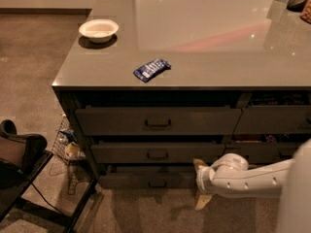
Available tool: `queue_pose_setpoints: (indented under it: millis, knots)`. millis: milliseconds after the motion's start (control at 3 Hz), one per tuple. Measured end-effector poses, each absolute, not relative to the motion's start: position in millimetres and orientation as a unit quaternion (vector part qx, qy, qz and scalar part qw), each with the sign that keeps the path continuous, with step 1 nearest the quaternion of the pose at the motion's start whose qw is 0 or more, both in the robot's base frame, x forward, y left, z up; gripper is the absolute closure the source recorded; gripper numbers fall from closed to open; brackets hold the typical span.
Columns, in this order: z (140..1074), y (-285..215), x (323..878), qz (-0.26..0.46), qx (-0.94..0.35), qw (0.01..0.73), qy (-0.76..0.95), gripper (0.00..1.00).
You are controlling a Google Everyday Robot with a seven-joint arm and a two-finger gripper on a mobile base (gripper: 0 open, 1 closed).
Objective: Open bottom drawer
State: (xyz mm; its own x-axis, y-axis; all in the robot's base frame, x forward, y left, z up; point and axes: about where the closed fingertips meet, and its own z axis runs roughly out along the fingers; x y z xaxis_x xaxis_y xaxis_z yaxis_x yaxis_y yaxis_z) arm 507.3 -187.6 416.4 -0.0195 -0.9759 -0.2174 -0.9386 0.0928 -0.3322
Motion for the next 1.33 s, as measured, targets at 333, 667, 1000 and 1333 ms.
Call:
queue_pose_setpoints:
  millis: [333,667,1000,1333]
  knots:
    - [364,-172,519,-0.030,-0.666,0.193,0.720,0.00]
    - [307,-153,530,-0.016,-0.661,0.201,0.723,0.00]
    - [243,-132,534,-0.011,-0.678,0.192,0.710,0.00]
    - [214,-121,539,-0.018,-0.698,0.177,0.694,0.00]
